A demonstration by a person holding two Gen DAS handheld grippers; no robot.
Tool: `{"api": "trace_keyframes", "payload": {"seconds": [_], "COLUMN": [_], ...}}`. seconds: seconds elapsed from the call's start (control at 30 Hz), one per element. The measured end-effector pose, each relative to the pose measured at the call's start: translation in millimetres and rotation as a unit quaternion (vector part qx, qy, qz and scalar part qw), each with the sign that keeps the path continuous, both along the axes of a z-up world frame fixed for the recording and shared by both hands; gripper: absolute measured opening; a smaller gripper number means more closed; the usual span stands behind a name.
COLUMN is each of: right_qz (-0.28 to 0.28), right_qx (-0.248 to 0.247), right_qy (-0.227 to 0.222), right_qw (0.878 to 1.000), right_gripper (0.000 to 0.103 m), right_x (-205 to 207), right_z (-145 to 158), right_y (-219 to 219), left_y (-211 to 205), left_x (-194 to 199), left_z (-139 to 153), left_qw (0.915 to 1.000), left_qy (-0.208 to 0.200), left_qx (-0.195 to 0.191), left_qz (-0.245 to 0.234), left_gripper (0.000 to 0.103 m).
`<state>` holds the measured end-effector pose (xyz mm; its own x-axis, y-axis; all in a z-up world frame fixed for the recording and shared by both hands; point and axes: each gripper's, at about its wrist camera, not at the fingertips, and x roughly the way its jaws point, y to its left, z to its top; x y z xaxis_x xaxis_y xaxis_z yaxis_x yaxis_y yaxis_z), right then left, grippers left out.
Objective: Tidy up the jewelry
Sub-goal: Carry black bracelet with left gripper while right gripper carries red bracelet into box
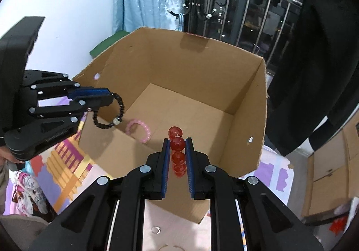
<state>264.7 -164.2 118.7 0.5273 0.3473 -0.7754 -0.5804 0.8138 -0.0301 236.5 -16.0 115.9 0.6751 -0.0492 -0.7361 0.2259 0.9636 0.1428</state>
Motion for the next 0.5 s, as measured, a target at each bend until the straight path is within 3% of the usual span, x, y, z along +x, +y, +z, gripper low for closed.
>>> {"api": "trace_keyframes", "payload": {"seconds": [0.5], "right_qz": [-0.023], "right_qx": [0.004], "right_qy": [0.032], "right_qw": [0.999], "right_gripper": [0.014], "right_x": [48], "right_z": [-17], "right_y": [9], "left_y": [21], "left_x": [40], "left_z": [-28], "left_qw": [0.9984], "left_qy": [0.049], "left_qx": [-0.022], "left_qz": [0.020], "left_gripper": [0.007]}}
